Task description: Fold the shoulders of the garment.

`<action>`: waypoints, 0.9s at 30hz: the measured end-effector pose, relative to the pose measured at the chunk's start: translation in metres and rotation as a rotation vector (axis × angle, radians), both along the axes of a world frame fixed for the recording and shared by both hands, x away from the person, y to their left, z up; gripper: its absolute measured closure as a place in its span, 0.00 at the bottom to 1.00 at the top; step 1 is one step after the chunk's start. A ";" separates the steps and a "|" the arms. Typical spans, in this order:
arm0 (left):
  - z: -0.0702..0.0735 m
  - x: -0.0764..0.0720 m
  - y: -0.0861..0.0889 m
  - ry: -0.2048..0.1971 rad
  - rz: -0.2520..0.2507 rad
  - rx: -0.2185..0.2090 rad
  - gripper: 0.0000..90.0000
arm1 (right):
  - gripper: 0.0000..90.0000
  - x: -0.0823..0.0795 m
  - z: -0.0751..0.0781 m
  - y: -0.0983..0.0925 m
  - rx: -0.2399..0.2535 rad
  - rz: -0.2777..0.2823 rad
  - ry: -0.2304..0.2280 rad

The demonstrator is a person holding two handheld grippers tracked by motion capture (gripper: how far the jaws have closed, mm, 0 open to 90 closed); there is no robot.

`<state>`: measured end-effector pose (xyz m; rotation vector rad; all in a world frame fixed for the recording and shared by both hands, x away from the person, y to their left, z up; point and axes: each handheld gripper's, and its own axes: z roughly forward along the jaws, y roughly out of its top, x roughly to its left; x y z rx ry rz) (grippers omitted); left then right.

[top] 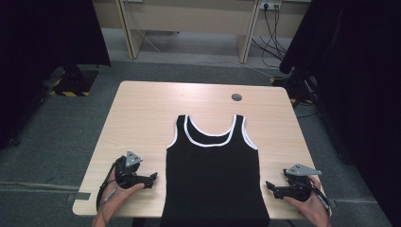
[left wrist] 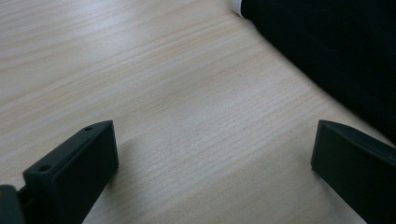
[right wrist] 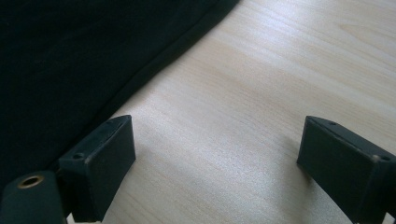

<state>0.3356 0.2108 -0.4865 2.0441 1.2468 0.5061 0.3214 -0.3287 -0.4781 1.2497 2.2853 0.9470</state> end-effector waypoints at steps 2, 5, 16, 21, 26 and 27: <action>0.000 0.000 0.000 0.000 -0.002 0.000 0.00 | 0.13 0.000 0.000 0.000 0.000 0.000 0.000; 0.001 0.000 0.001 0.001 -0.020 -0.019 0.00 | 0.13 0.000 0.000 0.000 0.001 0.000 0.000; 0.004 0.012 -0.003 -0.027 -0.035 -0.101 0.02 | 0.13 0.000 0.000 0.000 0.000 0.000 0.001; 0.008 0.025 -0.009 -0.037 -0.045 -0.100 0.02 | 0.13 0.000 0.000 0.000 -0.001 0.001 0.001; 0.014 0.043 -0.019 -0.043 -0.050 -0.100 0.03 | 0.12 0.000 0.000 0.000 -0.001 0.001 0.001; 0.015 0.047 -0.021 -0.044 -0.048 -0.100 0.03 | 0.12 0.000 0.000 0.000 -0.002 0.002 0.001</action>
